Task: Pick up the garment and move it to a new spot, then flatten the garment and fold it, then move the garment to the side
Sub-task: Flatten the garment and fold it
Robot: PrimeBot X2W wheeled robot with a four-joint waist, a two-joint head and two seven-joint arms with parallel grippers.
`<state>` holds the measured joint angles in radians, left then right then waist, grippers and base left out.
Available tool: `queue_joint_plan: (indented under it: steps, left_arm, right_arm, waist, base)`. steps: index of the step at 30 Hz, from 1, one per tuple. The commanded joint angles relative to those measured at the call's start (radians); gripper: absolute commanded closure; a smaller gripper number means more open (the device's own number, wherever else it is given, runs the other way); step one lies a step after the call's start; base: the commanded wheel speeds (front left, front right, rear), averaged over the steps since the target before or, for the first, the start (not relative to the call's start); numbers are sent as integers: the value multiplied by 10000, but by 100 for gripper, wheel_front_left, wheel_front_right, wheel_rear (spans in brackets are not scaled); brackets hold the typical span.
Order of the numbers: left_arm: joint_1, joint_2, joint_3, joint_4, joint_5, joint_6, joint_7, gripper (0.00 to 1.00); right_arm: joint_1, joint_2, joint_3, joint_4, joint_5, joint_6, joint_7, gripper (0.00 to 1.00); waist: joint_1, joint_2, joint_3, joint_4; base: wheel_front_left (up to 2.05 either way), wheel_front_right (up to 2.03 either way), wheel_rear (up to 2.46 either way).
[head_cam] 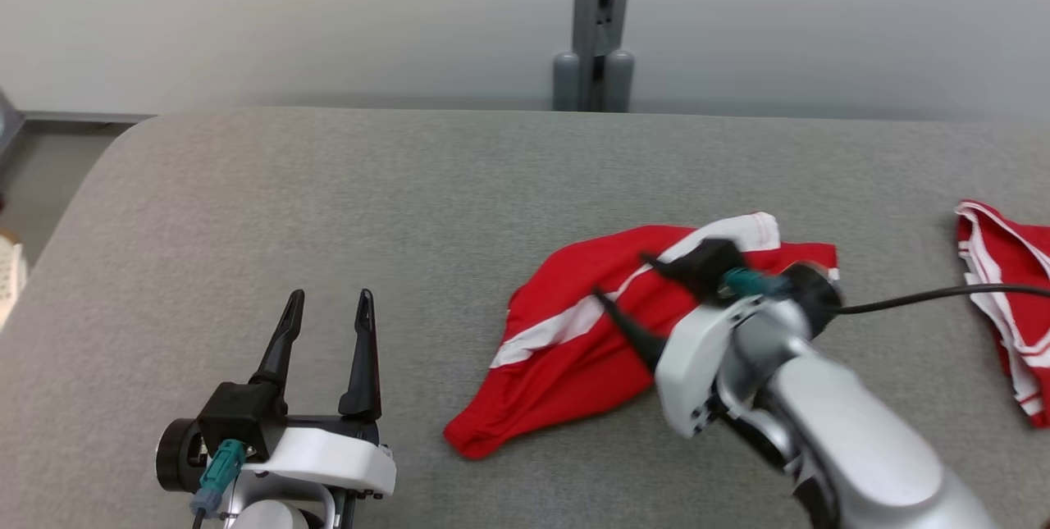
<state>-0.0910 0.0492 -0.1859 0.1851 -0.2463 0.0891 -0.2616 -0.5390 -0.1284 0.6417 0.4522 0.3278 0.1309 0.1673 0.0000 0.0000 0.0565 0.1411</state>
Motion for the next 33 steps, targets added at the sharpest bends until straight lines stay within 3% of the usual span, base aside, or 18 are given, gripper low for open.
queue_joint_plan:
  steps: [1,7,15,20,28,33]
  left_arm:
    - [-126,32,36,-15,66,-9,-34,0]
    - [-276,33,124,-9,-17,85,-35,0]
    - [-228,36,-6,452,-297,241,-35,0]
    - [-332,36,-33,678,-319,165,-35,0]
    - [-621,32,-767,1558,-359,-731,-5,0]
    - [-1130,148,-1254,2535,-214,-1082,732,0]
  right_arm:
    - [-18,-146,-292,-162,-84,-1,-198,0]
    - [634,-428,-2785,-1061,-466,-1,-1647,0]
    - [2410,178,-5915,-1813,-895,1,-3314,0]
    - [2904,439,-6287,-1972,-1129,1,-3457,0]
    - [2771,578,-6559,-1976,-1459,1,-3469,0]
    - [2832,646,-6542,-1915,-1496,1,-3540,0]
  waist:
    - [0,0,-16,-337]
    - [0,0,43,-992]
    - [0,0,107,-1490]
    - [0,0,228,-1624]
    - [0,0,446,-1728]
    - [0,0,597,-1795]
  base:
    - [0,0,0]
    - [0,0,0]
    - [0,0,0]
    - [0,0,0]
    - [0,0,0]
    - [0,0,0]
